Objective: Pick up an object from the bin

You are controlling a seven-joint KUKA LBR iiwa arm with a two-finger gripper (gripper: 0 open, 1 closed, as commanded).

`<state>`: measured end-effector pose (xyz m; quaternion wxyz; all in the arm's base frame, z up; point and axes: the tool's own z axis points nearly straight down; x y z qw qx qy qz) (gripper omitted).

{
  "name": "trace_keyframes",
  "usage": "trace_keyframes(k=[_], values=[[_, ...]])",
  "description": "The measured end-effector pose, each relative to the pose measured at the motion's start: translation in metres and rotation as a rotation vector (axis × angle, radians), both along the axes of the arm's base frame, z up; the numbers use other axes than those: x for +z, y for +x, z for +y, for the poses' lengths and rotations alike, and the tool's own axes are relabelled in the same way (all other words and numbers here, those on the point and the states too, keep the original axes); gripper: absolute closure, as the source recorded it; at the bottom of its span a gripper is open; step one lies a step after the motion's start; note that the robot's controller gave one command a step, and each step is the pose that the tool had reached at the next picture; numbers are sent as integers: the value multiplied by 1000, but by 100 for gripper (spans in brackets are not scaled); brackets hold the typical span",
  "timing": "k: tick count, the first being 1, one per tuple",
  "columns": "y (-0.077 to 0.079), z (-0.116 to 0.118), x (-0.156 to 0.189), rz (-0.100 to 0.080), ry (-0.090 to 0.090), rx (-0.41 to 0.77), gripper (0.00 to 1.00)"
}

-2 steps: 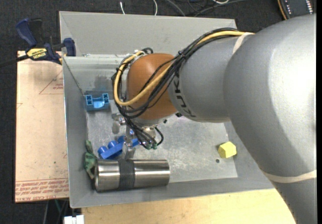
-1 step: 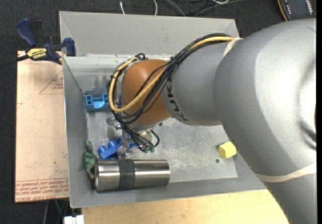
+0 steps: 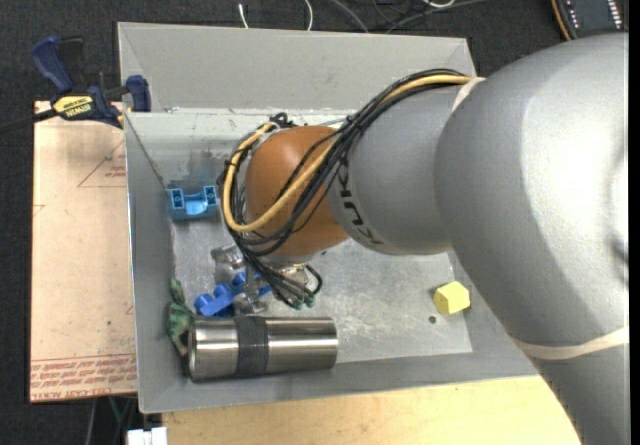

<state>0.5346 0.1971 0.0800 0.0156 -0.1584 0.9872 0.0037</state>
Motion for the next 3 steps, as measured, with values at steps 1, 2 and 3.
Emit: trace_keyframes(k=[1, 2, 3], values=[[0, 0, 0, 0, 0, -1, 100], [7, 1, 13, -30, 9, -4, 100], [2, -1, 51, -14, 3, -5, 100]])
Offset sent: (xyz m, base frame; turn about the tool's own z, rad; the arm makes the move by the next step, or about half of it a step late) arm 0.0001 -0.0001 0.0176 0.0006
